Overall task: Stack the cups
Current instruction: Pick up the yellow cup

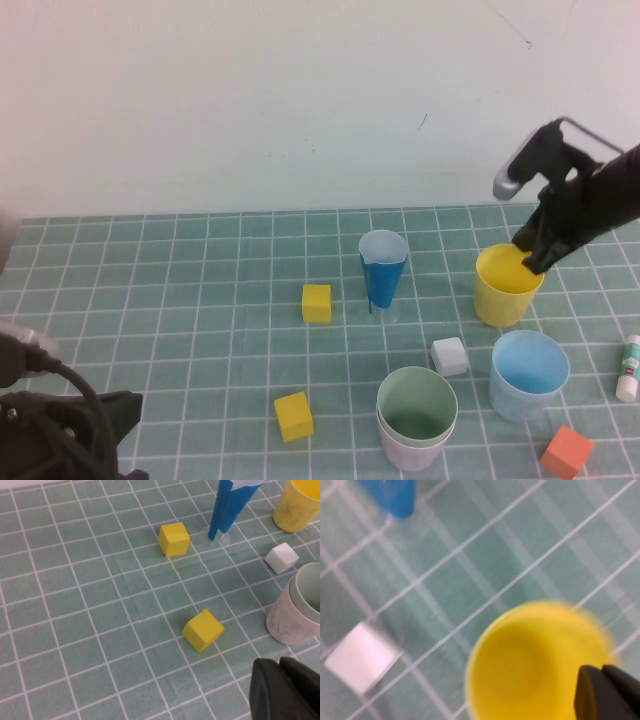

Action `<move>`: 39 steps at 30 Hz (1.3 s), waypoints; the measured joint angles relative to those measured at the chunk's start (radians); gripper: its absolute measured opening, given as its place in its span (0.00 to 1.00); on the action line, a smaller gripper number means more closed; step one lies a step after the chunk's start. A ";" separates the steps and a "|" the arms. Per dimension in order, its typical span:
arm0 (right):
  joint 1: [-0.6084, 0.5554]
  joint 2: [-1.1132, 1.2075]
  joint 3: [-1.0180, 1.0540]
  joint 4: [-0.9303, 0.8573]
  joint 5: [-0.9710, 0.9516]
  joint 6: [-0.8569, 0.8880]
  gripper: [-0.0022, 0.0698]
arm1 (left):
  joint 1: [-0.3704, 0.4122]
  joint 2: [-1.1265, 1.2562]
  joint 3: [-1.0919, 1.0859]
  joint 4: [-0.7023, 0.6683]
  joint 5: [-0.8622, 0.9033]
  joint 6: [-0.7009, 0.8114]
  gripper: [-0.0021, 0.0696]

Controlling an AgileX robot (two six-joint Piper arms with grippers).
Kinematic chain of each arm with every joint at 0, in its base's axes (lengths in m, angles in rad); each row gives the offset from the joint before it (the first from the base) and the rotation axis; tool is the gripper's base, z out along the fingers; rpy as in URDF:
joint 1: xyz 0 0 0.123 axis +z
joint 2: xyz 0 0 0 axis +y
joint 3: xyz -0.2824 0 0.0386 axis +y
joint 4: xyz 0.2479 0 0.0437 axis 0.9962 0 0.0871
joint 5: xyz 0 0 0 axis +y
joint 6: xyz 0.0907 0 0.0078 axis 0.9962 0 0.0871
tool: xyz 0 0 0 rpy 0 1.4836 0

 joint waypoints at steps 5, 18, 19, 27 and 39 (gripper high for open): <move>0.000 -0.029 -0.015 -0.018 -0.008 0.046 0.11 | 0.000 0.000 0.000 0.000 0.000 0.000 0.03; -0.007 0.048 -0.015 -0.130 -0.050 0.172 0.56 | 0.000 0.000 0.000 -0.020 0.053 0.000 0.03; -0.007 0.057 -0.015 -0.132 -0.047 0.171 0.56 | 0.000 0.000 0.000 -0.031 0.057 0.000 0.03; -0.008 0.107 -0.015 -0.134 0.015 0.188 0.42 | 0.000 0.000 0.000 -0.101 0.078 0.000 0.03; -0.009 0.048 -0.196 -0.173 0.282 0.249 0.05 | 0.000 0.000 0.000 -0.009 0.087 0.000 0.03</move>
